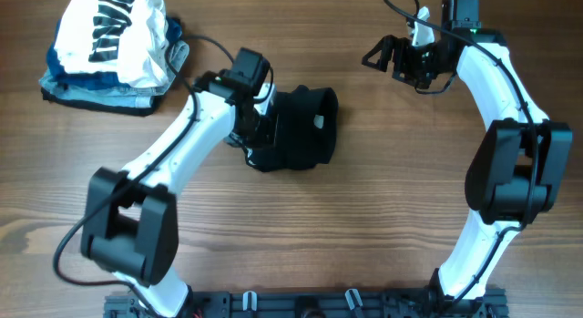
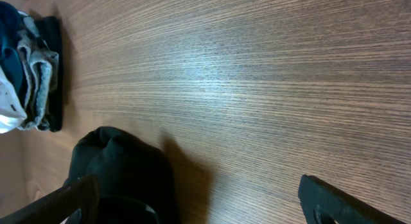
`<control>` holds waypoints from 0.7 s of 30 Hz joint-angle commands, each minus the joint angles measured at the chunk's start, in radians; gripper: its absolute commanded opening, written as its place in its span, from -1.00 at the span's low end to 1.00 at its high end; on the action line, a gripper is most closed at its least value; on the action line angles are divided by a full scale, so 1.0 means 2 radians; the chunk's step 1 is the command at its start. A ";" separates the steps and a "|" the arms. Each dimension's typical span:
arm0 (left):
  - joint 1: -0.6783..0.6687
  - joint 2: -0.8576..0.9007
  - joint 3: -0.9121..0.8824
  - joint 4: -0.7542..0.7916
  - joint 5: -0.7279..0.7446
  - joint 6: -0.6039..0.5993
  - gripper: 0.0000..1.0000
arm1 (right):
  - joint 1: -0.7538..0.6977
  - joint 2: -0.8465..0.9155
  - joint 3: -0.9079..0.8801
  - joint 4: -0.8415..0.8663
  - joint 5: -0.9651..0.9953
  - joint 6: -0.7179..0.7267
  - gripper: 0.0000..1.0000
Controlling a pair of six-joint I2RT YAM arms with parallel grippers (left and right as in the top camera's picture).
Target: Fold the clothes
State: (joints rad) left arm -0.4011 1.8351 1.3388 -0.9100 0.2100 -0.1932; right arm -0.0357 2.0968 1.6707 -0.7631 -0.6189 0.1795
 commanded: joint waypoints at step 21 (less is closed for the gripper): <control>0.097 0.011 -0.124 0.250 -0.262 0.087 -0.60 | 0.001 -0.011 0.007 -0.006 0.024 0.001 0.99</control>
State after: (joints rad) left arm -0.2199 1.8412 1.0668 -0.4000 -0.2253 -0.1223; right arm -0.0357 2.0968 1.6707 -0.7738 -0.5930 0.1795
